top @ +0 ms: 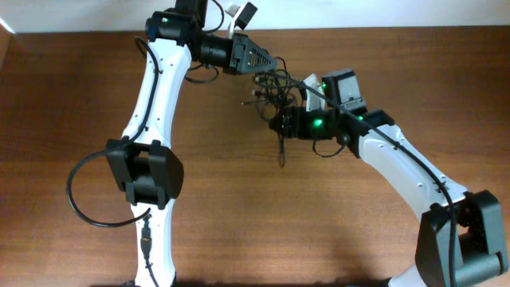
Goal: Untangle cables
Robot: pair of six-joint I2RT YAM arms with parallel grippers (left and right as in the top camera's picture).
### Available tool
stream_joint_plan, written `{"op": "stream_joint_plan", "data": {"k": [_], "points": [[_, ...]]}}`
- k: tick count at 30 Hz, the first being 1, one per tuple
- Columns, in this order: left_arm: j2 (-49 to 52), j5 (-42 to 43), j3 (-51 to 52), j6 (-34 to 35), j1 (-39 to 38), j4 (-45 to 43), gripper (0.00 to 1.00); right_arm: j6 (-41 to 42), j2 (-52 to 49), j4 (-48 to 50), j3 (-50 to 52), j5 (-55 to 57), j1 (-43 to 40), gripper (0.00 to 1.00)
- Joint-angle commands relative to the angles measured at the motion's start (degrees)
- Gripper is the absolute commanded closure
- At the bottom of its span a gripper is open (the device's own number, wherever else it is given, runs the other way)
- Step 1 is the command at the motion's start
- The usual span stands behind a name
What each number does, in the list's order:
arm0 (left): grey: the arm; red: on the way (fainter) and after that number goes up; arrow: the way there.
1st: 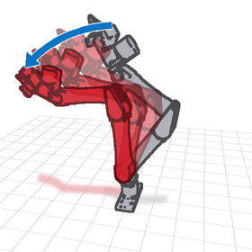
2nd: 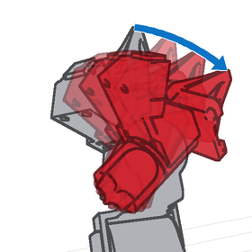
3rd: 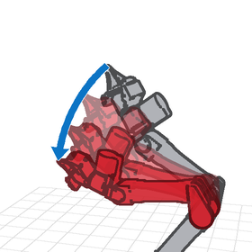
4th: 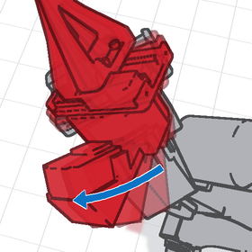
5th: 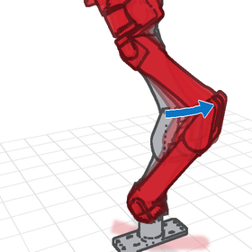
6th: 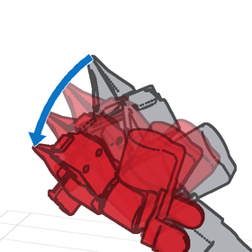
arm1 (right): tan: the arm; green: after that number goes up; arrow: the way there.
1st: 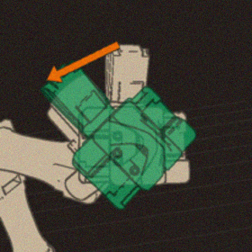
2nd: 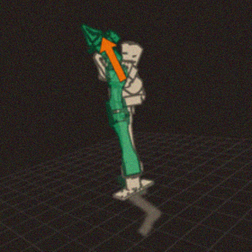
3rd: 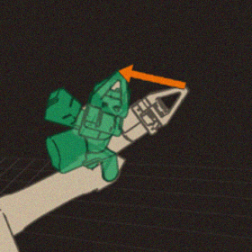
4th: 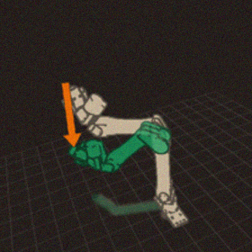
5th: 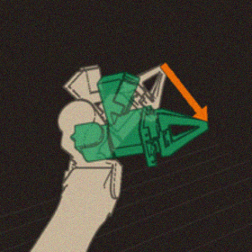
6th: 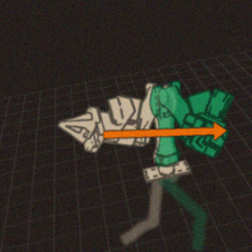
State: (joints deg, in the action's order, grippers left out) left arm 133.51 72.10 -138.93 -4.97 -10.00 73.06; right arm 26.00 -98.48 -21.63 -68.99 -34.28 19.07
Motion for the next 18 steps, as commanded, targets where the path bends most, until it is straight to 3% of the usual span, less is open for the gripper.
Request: {"op": "stream_joint_plan", "data": {"k": [1,2,3,4,5,6,10,12,15,17,18], "points": [[-0.9,2.0,-1.0,-0.7,0.0,-0.6,0.94,0.0,-0.4,0.0,-0.5,0.7,0.0,0.95],[-0.9,0.7,-1.0,-0.7,0.3,-1.7,0.86,0.0,-0.3,-0.3,-0.5,0.4,0.0,0.96],[-0.9,-1.6,-1.0,-0.7,0.8,-2.2,0.68,0.0,-0.1,-0.4,-0.5,0.3,0.0,0.96],[-0.9,-6.3,-1.0,-0.7,1.2,-2.3,0.41,0.0,0.5,-0.4,-0.5,0.2,0.0,0.96],[-0.9,-12.4,-1.0,-0.7,1.3,-2.0,0.26,0.0,1.8,-0.4,-0.5,0.2,0.0,0.96],[-0.9,-19.1,-1.0,-0.7,1.2,-0.9,0.0,0.0,3.4,-0.5,-0.5,0.0,0.0,0.96],[-0.9,-30.2,-0.9,-0.8,-0.9,2.8,0.0,3.3,7.5,-0.7,-0.6,-6.0,-2.6,0.96],[-0.9,-31.7,-0.9,-5.5,-2.4,5.0,0.32,3.3,7.5,-1.7,-0.6,-9.6,-4.8,0.96],[-0.2,-38.7,-0.7,-14.7,-4.5,10.6,0.39,3.5,7.5,-1.7,-0.6,-12.0,-7.6,0.96],[0.5,-38.2,0.2,-14.9,-4.6,9.7,0.44,3.5,7.5,-1.7,-0.6,-12.9,-8.2,0.96],[1.3,-36.1,0.7,-15.4,-4.7,9.2,0.41,3.5,7.5,-1.7,-0.6,-12.9,-8.3,0.96]]}}
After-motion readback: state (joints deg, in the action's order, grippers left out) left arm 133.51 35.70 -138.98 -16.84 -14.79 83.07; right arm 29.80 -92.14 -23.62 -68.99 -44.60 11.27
